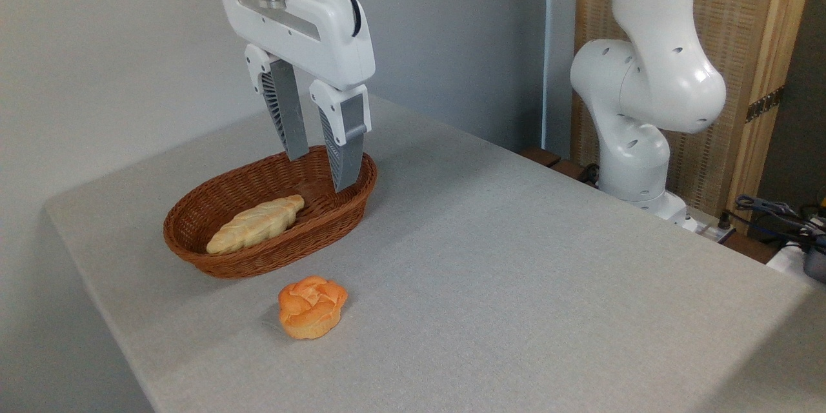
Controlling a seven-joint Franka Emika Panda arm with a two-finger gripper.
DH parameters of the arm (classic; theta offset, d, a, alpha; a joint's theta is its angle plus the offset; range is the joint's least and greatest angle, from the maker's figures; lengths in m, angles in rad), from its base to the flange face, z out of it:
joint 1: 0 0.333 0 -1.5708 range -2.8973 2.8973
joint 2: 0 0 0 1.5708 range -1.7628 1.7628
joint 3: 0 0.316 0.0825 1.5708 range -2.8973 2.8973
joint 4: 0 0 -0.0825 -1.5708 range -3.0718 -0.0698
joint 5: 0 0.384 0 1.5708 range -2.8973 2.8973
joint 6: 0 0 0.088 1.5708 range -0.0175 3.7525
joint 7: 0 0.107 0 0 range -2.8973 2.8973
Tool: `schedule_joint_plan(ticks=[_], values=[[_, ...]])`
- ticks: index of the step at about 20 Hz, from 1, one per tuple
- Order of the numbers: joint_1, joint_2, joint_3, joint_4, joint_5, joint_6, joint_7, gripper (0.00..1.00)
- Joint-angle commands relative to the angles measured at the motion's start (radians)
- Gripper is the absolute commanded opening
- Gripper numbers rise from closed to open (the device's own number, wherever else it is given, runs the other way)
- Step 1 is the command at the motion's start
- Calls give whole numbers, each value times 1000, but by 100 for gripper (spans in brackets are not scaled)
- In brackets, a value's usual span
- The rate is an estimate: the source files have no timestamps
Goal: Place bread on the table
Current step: 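Move the open gripper over the elongated bread roll in the basket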
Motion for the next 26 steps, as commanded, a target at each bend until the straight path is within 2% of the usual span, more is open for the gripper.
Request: schedule_joint_plan(ticks=[1,9,11,15,17,22,26], values=[[0,0,-12,5,-24,-13,4,100],[0,3,-27,5,-24,-5,2,100],[0,5,-32,5,-53,-4,2,100],[1,5,-102,-38,-127,40,-18,100],[1,5,-159,-89,-142,124,-68,100],[1,35,-323,-268,-133,430,-168,100],[0,45,-349,-354,-132,556,-188,100]])
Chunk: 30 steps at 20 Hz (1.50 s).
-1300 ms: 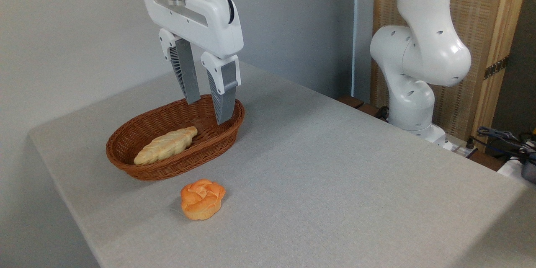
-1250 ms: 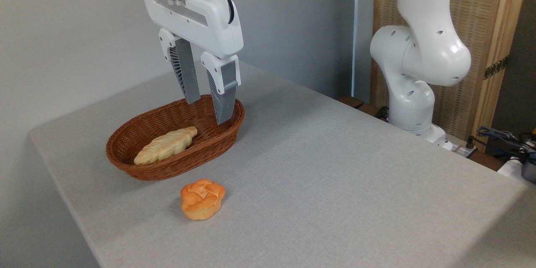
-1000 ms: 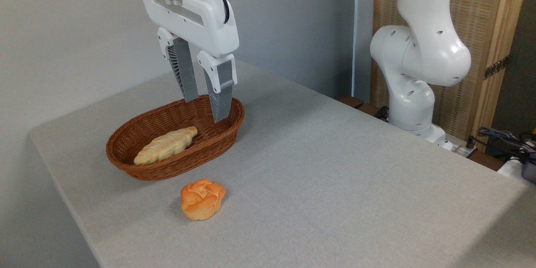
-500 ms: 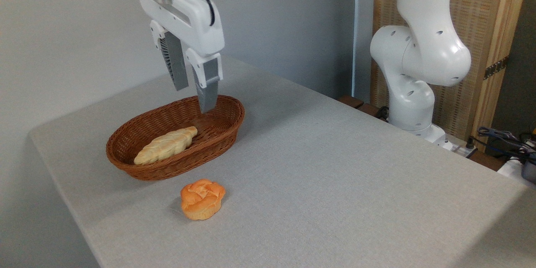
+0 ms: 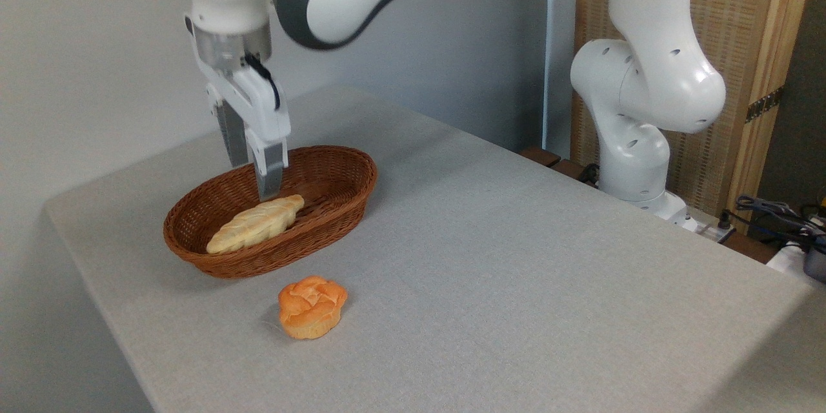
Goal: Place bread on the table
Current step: 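Lower the gripper into the basket and close it on the roll, then lift the bread roll up out of the wicker basket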
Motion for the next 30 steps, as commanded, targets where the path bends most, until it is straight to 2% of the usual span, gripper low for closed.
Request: schedule_joint_plan(ticks=[1,3,5,7,12,13,15,16,20,23,28,30], values=[[7,-8,-9,-70,-7,87,-4,100],[7,4,-18,-91,11,129,-3,100],[7,18,-35,-109,63,162,-4,100],[4,27,-38,-129,93,171,-4,100],[-2,53,-58,-157,99,252,-6,100],[-2,58,-58,-157,102,260,-6,94],[-2,66,-58,-157,107,271,-6,66],[-2,69,-58,-159,107,272,-4,58],[-2,85,-61,-157,108,274,-3,37],[-2,98,-72,-157,108,278,-3,33],[-2,96,-72,-156,107,283,-3,31],[-1,90,-70,-146,101,282,-7,24]])
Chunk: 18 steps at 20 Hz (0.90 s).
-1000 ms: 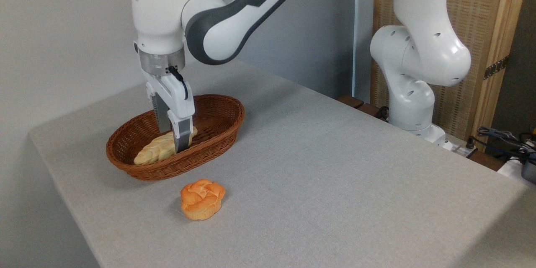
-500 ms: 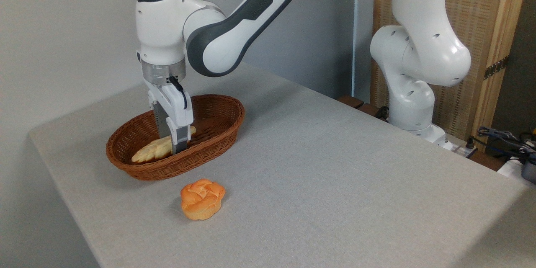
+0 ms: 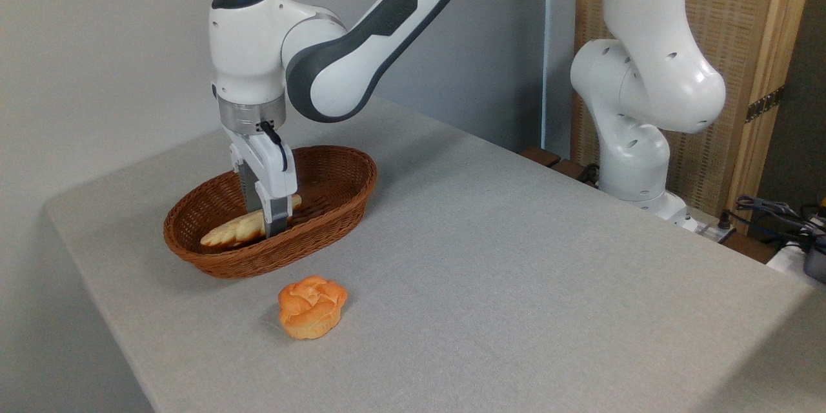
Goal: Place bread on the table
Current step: 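Lift the bread roll up out of the wicker basket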
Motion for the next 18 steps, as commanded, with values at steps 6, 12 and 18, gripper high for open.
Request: schedule_joint_plan(ticks=[6,12,18], values=[[1,-4,4,18,-4,15,-9,20],[14,-9,67,191,-70,-296,-2,21],[36,-93,174,260,-97,-630,264,28]])
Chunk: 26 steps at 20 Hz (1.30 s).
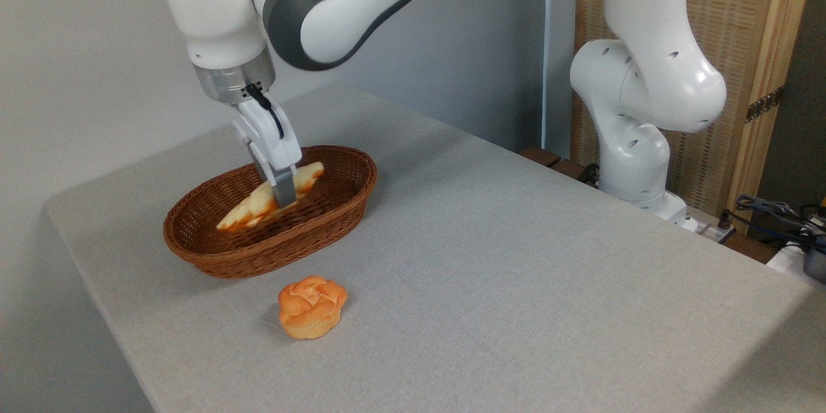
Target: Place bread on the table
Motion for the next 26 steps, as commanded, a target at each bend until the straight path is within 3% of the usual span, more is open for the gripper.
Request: schedule_joint_plan(ticks=[1,3,6,7,11,14,19,26], values=[[42,-95,49,-6,-16,-164,207,30],[68,-123,58,-10,1,-250,302,41],[68,-135,69,-15,140,-296,318,83],[68,-140,71,-15,165,-298,316,98],[70,-151,74,-12,174,-309,315,100],[68,-151,68,-13,213,-335,319,100],[70,-151,89,3,214,-344,324,100],[70,-135,164,120,107,-313,247,100]])
